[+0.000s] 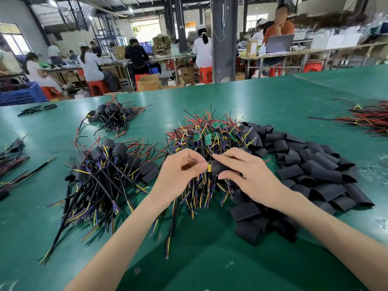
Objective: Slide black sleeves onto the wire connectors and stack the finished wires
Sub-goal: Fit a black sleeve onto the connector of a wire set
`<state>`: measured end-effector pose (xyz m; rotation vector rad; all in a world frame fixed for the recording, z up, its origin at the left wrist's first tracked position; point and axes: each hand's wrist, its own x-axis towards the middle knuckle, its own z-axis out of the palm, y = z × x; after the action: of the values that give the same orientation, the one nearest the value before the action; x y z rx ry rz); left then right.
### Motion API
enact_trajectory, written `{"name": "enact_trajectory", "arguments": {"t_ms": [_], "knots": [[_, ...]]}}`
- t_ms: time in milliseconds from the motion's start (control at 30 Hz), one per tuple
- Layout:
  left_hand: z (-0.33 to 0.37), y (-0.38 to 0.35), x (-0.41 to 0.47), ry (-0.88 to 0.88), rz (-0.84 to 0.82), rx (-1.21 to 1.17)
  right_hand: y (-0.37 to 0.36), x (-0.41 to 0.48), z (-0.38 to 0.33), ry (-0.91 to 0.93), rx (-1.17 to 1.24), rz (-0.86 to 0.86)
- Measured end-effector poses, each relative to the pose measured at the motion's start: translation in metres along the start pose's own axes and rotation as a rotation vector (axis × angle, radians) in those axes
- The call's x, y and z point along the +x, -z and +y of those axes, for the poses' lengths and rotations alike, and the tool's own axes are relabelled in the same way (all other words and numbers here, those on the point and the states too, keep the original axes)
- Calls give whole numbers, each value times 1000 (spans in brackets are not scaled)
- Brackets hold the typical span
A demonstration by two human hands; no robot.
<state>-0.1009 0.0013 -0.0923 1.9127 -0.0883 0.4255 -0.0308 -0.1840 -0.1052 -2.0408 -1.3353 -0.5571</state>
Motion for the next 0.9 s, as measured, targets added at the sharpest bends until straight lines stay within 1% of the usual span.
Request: {"name": "enact_trajectory", "arguments": {"t_ms": [133,433,633,900], "knots": [[-1,0,0,44,5,-47,1,0,-1,18,-20,-13],[-1,-5,-2,-4,21,-25,0,0,-2,7,-21,-65],[2,-7,-3,91,16,-95,-2,1,-2,-25,3,-86],[7,-3,-3,209,52,-185,1,2,-3,-36,-21,-106]]}}
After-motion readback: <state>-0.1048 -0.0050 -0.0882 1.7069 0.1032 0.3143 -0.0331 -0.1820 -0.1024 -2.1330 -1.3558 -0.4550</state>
